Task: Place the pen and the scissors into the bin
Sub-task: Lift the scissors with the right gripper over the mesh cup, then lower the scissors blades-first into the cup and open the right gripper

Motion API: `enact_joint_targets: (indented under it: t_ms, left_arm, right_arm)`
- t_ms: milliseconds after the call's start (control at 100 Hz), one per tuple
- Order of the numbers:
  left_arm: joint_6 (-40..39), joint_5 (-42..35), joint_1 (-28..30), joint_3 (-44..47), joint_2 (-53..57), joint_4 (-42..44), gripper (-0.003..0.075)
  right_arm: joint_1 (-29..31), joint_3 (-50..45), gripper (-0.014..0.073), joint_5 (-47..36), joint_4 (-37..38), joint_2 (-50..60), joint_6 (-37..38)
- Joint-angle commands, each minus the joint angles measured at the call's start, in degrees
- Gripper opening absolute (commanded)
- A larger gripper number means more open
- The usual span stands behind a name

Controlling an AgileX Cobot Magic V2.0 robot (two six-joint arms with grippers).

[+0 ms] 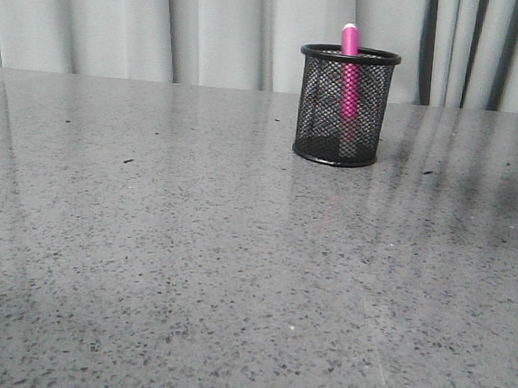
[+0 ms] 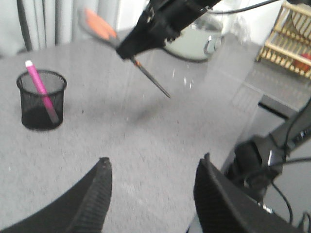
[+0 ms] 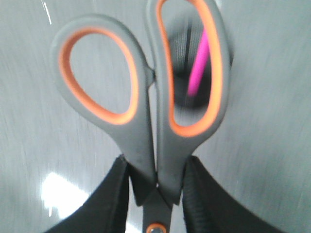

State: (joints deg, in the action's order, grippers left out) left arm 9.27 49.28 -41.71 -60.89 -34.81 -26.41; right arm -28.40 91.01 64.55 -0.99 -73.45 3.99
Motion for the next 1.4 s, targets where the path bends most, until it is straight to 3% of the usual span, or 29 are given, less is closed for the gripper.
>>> enact_joint_targets:
  t_ms: [0,100,300,380,520,860,1120,1390]
  left_arm:
    - [-0.6,-7.7,-0.4,-1.5,-0.3,-1.7,0.0346]
    - [-0.6,-8.8,-0.4,-1.5,-0.3,-1.7,0.0342]
    - [-0.6,-7.9,-0.4,-1.5,-0.3,-5.1,0.0262]
    - [-0.6,-7.9,-0.4,-1.5,-0.3,-7.6,0.0246]
    - [-0.6,-6.6,-0.4,-1.5,-0.3,-10.8,0.0246]
    - [-0.6,-5.9,-0.4,-1.5,-0.3,-9.5,0.0245]
    - [-0.6,-8.0,-0.4,-1.5,-0.3,-7.7,0.0245]
    - [-0.6,-7.6,-0.4,-1.5,-0.3,-7.4,0.0245]
  right_arm:
    - [0.1,4.2,-0.0065,-14.7,4.3,0.9,-1.3]
    - [0.1,2.8,-0.0066,-31.5,8.4,-0.4,-1.5]
    - [1.0,-6.0,-0.0073,-64.5,11.0,-6.3,-1.5]
    - [2.0,-9.5,-0.0073,-72.6,10.7,-9.4,-1.5]
    - [3.3,-12.9,-0.0073,-74.5,10.4,-14.4,-1.5]
    - [7.2,-18.7,-0.0073,-75.8,8.5,-17.7,-1.5]
    - [8.8,-27.9,-0.0073,-89.8,6.8,-17.7,-1.5]
    - [8.8,-30.5,-0.0073,-89.0,6.5,-19.5,-0.8]
